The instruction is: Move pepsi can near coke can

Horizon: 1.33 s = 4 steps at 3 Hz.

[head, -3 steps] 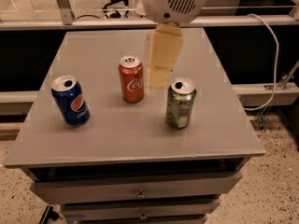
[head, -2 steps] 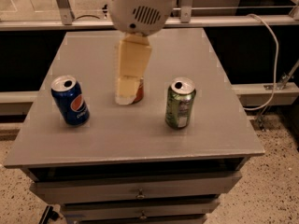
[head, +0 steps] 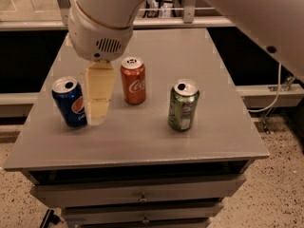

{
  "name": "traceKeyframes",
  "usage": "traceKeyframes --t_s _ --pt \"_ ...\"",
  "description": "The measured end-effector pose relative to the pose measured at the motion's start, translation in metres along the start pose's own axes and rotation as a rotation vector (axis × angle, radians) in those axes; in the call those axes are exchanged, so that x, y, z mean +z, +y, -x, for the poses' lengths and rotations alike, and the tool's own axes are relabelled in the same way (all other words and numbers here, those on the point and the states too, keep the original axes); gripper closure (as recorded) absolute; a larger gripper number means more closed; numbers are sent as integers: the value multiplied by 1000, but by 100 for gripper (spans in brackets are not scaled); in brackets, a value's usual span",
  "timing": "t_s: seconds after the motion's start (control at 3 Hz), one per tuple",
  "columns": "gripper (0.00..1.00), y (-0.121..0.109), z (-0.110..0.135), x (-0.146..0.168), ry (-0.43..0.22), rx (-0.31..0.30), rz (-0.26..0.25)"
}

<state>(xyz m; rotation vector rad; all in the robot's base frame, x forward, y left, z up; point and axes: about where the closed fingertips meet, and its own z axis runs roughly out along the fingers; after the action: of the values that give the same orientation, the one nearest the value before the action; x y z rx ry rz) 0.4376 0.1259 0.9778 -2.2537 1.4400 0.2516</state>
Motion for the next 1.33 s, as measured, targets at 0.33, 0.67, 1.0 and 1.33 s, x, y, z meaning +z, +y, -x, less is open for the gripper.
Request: traceKeyframes --t_s 0.33,0.67,1.0,1.33 --pt "0 -6 7 30 -29 -81 38" --pt "0 -18 5 53 -30 -156 45" --pt "0 -30 4 72 11 -213 33" --pt "0 -38 5 91 58 -233 25"
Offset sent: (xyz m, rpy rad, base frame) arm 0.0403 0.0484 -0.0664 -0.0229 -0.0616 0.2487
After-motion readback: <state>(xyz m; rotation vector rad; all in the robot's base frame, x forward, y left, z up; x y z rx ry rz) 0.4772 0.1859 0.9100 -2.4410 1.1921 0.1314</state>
